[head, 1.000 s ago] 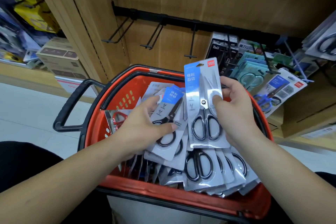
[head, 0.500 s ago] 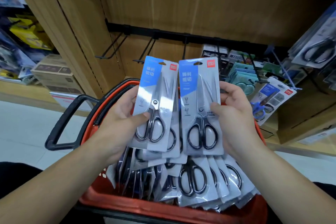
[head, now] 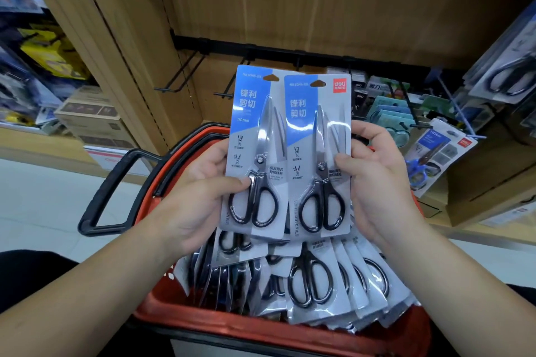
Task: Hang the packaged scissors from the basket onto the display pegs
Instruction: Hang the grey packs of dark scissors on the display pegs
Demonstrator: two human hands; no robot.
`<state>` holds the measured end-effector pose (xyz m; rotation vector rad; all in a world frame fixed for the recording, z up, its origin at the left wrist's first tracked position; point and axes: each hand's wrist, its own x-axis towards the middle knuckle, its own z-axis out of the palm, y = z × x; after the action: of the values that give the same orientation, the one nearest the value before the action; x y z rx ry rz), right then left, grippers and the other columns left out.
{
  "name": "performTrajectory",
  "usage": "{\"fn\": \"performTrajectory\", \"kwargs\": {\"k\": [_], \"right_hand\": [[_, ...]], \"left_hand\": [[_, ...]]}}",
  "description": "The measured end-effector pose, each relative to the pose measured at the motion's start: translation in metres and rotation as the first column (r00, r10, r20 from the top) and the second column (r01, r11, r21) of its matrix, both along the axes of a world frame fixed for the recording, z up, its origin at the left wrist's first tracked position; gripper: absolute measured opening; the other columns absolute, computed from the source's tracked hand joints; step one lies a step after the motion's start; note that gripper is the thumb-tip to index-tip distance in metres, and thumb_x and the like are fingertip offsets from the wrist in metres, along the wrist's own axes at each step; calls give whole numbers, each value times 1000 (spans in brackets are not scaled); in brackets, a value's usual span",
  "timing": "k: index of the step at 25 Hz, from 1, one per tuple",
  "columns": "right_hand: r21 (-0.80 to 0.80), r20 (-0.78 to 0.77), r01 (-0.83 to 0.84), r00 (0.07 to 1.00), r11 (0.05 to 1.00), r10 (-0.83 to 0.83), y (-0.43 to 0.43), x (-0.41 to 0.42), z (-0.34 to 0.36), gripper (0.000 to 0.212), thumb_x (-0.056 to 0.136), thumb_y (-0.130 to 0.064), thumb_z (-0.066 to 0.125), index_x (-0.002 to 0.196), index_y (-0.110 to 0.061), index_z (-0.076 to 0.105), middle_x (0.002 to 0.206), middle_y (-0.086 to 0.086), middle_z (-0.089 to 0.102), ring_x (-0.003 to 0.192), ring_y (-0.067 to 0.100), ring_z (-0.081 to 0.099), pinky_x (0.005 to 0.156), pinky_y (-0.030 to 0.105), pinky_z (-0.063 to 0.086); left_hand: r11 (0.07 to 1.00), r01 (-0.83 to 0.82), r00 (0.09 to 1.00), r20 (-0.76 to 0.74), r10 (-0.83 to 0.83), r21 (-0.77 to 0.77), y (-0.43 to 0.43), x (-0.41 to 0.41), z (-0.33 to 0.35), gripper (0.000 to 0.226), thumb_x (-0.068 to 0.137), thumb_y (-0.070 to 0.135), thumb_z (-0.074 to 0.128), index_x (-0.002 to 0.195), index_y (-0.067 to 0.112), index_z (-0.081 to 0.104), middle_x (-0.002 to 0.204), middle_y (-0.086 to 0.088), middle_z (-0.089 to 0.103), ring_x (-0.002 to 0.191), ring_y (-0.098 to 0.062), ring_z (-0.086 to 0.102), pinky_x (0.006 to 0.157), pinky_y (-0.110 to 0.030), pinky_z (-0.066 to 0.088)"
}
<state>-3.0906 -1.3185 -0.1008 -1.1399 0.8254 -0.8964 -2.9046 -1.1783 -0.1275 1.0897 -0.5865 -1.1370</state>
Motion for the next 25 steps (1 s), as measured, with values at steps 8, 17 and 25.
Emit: {"fn": "performTrajectory", "kwargs": {"k": [8, 17, 25], "right_hand": [[67, 0, 169, 986, 983, -169, -11, -5, 10, 39, 92, 14, 53, 117, -15, 61, 99, 13, 80, 86, 30, 76, 81, 53, 63], [-170, -148, 136, 976, 976, -161, 0, -2, 6, 32, 101, 0, 59, 117, -28, 59, 101, -1, 81, 95, 36, 76, 86, 68, 58], [-237, -217, -14, 975, 972, -39, 8, -6, 18, 58, 105, -3, 56, 145, -45, 52, 101, -5, 81, 91, 27, 78, 83, 49, 64]], "left_hand": [[980, -182, 982, -27, 185, 77, -8, -2, 3, 28, 104, 1, 51, 125, 11, 66, 115, -12, 79, 92, -19, 78, 74, -31, 64], [970, -222, 975, 57, 217, 96, -11, -4, 2, 37, 104, -8, 51, 130, 14, 64, 120, -14, 77, 100, -25, 78, 77, -35, 65], [974, -209, 942, 286, 177, 88, -7, -16, 12, 72, 104, -8, 53, 157, 40, 43, 121, -7, 77, 116, -28, 74, 106, -53, 53]]}}
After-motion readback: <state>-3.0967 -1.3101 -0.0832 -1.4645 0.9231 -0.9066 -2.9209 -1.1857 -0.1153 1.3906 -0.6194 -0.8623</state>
